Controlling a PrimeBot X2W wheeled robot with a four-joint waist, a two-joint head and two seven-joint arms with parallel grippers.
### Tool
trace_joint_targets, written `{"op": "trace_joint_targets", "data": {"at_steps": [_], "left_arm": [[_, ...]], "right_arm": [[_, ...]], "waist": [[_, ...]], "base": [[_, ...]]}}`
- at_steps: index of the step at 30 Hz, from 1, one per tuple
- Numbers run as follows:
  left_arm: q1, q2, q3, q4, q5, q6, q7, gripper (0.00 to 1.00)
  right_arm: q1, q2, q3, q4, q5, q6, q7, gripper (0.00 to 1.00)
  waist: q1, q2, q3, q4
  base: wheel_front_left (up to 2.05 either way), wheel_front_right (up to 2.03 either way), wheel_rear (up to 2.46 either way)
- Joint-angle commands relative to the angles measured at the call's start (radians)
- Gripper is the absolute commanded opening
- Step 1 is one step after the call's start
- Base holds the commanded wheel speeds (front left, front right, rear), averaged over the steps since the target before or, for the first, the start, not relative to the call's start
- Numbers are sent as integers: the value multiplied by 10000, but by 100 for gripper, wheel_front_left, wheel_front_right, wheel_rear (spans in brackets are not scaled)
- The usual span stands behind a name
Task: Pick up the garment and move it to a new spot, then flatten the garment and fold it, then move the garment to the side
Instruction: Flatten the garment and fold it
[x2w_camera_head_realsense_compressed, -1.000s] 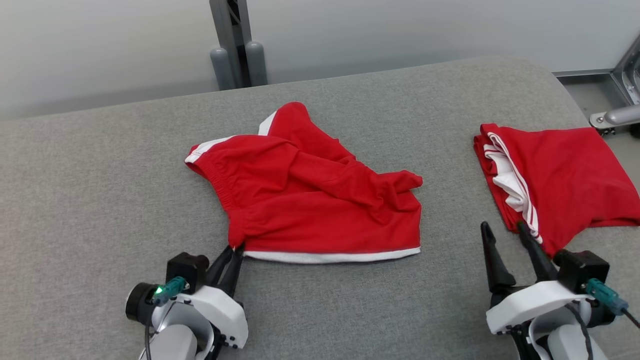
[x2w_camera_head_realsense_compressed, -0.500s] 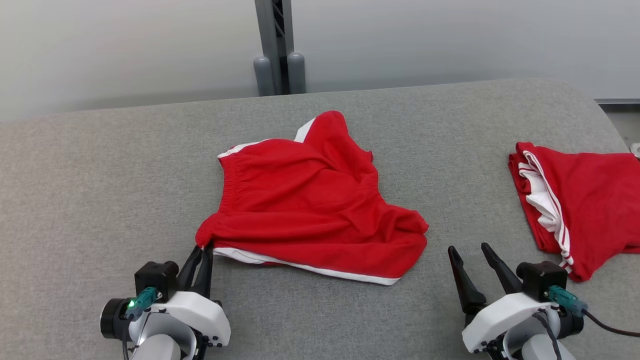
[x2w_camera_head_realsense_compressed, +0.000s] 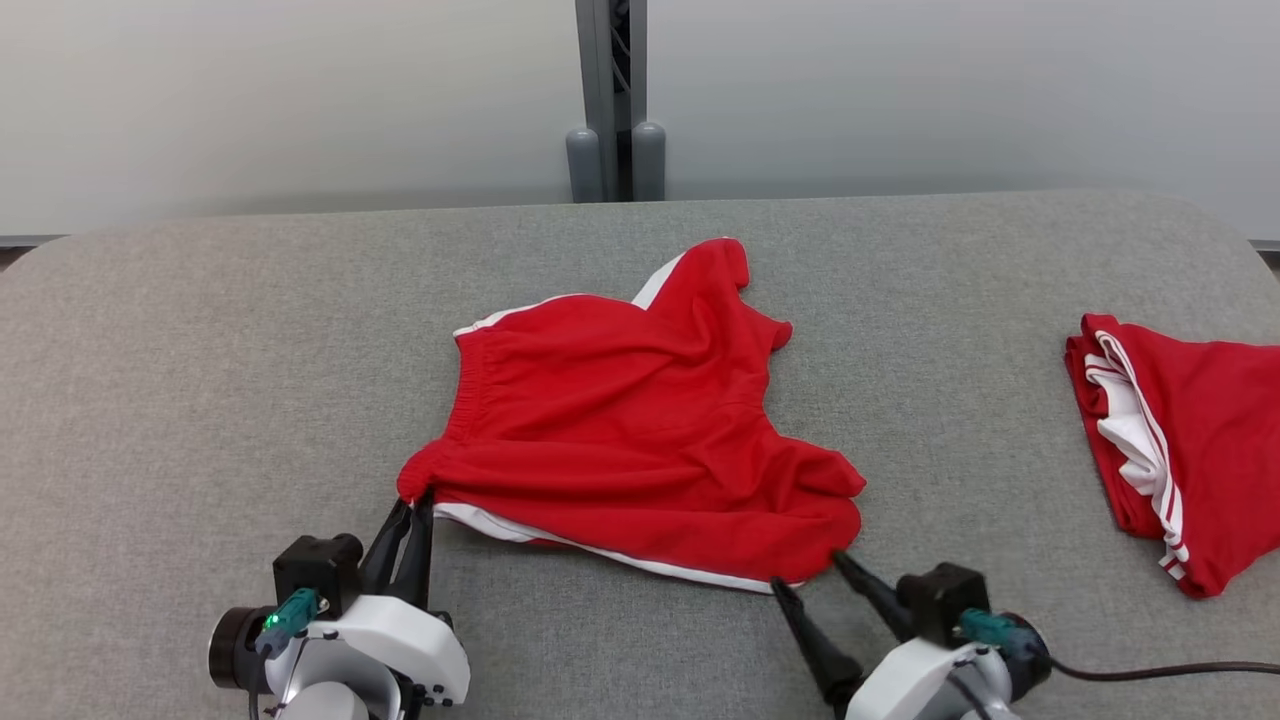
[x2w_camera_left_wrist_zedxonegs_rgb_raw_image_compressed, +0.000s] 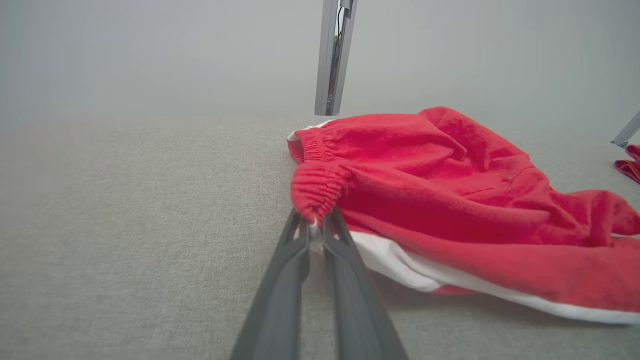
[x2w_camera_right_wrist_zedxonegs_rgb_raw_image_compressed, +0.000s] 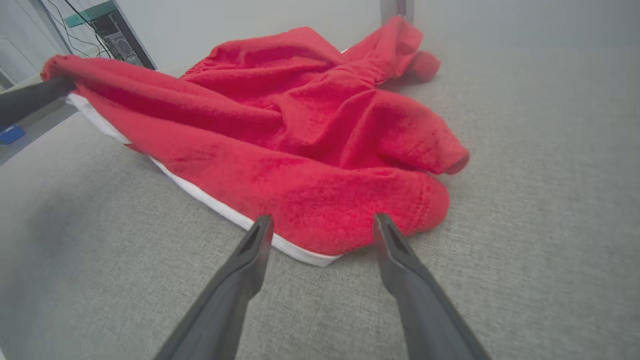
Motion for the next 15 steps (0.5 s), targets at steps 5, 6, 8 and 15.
{"op": "trace_joint_targets", "data": {"at_steps": [5, 6, 8, 15], "left_arm": [[72, 41, -68, -43, -81, 19, -29, 0], [75, 40, -90, -45, -101, 17, -29, 0], [60, 39, -142, -54, -140, 11, -29, 0], [-72, 41, -318, -137, -265, 7, -29, 0]], "right_arm": [[-431, -418, 1080, 548, -287, 1, -10, 100], [-533, -466, 1168, 738, -454, 2, -10, 100], [-701, -494, 1188, 1131, -760, 2, -11, 100], [-1097, -206, 538, 2068, -1461, 2, -10, 100]], "waist": [[0, 0, -28, 14], [0, 0, -24, 14], [0, 0, -13, 21], [0, 0, 84, 121]], "base": [[0, 0, 0], [0, 0, 0], [0, 0, 0], [0, 0, 0]]}}
